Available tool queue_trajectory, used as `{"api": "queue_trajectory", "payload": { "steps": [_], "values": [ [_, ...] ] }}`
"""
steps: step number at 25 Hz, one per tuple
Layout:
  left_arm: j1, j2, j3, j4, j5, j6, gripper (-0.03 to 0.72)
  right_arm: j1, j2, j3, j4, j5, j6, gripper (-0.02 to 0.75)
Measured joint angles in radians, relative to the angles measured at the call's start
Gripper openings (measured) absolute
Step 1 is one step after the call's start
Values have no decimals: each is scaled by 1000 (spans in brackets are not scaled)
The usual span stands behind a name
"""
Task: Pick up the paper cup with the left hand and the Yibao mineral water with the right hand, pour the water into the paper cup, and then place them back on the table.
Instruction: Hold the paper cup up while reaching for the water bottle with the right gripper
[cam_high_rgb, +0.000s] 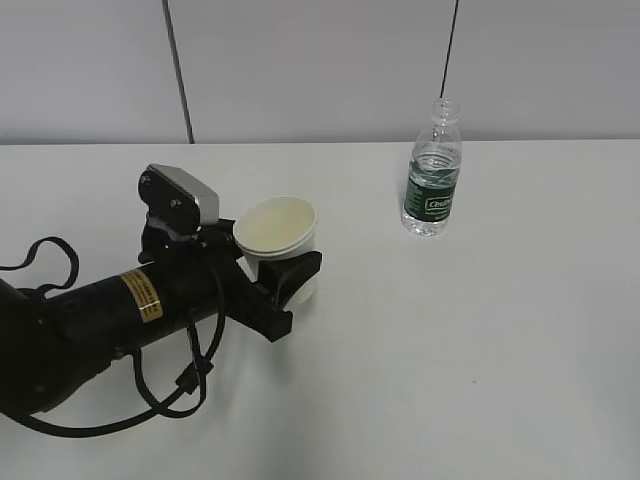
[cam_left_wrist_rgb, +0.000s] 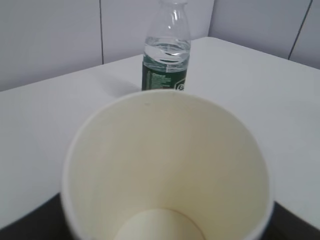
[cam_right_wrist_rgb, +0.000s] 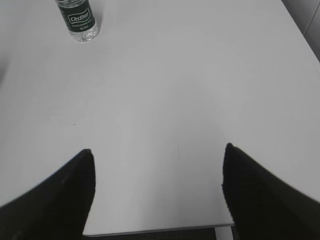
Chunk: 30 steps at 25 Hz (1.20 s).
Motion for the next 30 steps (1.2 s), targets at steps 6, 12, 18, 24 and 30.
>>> {"api": "queue_trajectory", "payload": {
  "steps": [6, 12, 18, 24, 30],
  "values": [
    [-19, -7, 0, 13, 2, -2, 443, 0, 0, 0, 0, 0, 0, 585],
    [-19, -8, 0, 23, 4, -8, 443, 0, 0, 0, 0, 0, 0, 585],
    [-19, -8, 0, 45, 14, -29, 443, 0, 0, 0, 7, 0, -10, 585],
    [-19, -8, 0, 48, 21, -32, 443, 0, 117, -17, 45, -151, -91, 585],
    [-19, -8, 0, 42, 24, -33, 443, 0, 340, -16, 48, -501, -105, 585]
  ]
}}
